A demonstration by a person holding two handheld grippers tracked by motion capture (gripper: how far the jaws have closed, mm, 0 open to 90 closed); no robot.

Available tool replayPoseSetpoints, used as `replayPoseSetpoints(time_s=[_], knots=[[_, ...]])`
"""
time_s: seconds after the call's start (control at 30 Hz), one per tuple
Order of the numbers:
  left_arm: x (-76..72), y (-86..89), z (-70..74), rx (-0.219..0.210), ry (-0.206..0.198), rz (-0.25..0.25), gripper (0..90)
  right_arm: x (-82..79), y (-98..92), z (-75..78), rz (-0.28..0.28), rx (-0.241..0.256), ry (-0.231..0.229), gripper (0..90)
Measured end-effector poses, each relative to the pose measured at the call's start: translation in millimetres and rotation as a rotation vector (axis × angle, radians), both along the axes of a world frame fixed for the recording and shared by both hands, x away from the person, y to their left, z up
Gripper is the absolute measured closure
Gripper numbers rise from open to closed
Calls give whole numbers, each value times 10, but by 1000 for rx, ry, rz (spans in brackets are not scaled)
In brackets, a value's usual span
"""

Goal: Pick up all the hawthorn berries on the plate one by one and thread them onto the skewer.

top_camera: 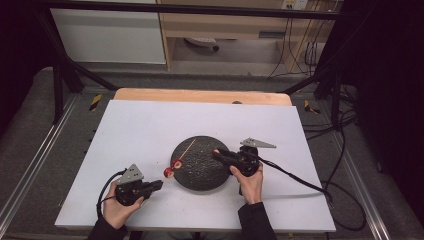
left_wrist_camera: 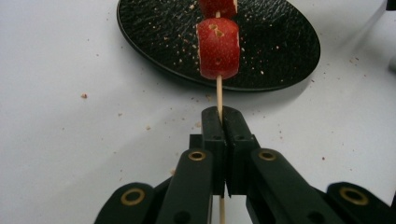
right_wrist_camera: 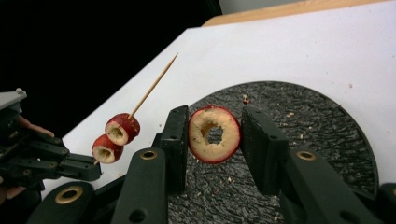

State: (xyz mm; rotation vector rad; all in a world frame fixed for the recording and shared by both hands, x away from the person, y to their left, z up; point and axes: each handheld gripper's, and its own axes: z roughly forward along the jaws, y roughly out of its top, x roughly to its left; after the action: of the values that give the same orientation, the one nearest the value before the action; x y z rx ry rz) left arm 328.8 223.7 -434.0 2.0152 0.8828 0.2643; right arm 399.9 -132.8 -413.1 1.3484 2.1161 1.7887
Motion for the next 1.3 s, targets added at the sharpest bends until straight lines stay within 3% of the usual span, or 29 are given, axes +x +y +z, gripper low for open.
replayPoseSetpoints(time_s=[0.77, 1.3], knots=[[18, -210, 116, -21, -28, 2, 885, -23, -73, 164, -114, 184, -111, 635], [18, -350, 174, -57, -55, 17, 885, 61, -40, 184, -186, 328, -112, 635]])
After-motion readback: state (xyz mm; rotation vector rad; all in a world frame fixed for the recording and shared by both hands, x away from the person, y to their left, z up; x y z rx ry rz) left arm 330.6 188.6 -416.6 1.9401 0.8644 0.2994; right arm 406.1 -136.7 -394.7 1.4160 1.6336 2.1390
